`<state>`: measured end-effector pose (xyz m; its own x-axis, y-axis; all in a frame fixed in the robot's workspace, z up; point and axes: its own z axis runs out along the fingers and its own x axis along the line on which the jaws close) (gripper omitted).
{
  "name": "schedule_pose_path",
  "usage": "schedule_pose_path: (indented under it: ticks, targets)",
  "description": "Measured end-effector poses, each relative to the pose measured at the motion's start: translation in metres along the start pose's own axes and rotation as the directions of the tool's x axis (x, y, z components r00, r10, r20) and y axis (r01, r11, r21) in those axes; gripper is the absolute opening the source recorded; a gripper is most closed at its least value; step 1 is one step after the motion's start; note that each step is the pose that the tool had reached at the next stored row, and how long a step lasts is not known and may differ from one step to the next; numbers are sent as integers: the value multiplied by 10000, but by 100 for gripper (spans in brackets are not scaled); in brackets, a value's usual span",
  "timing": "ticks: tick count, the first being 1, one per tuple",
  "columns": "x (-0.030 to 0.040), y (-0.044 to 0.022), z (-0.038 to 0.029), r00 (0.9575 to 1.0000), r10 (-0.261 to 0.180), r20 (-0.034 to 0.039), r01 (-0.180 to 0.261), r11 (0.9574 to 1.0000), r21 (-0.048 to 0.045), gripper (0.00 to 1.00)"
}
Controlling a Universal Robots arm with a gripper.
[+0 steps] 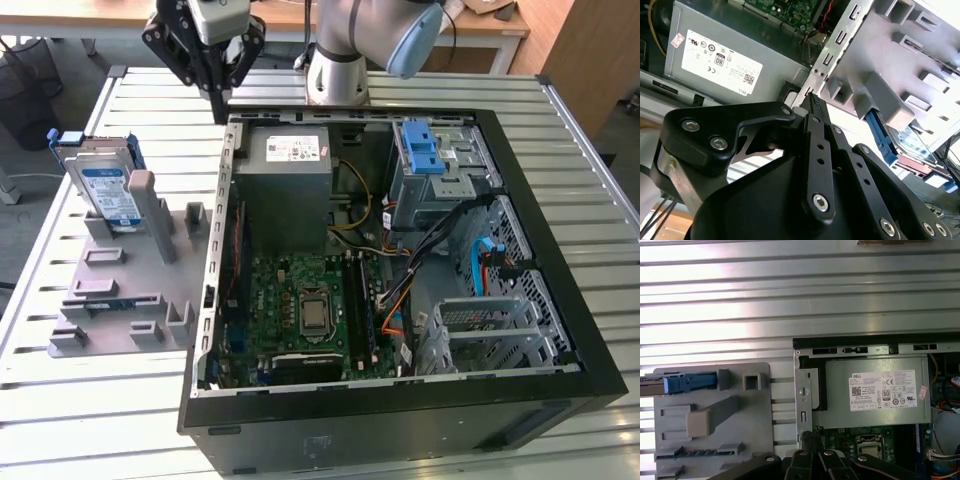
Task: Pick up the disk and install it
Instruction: 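Reach for the disk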
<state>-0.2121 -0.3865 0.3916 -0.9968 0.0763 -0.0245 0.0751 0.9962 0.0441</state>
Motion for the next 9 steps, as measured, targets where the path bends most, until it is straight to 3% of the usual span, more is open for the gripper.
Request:
schedule_pose_path:
  ticks: [9]
  targets:
    - [94, 20, 2, 10000, -1, -1, 1, 10000, 1, 11]
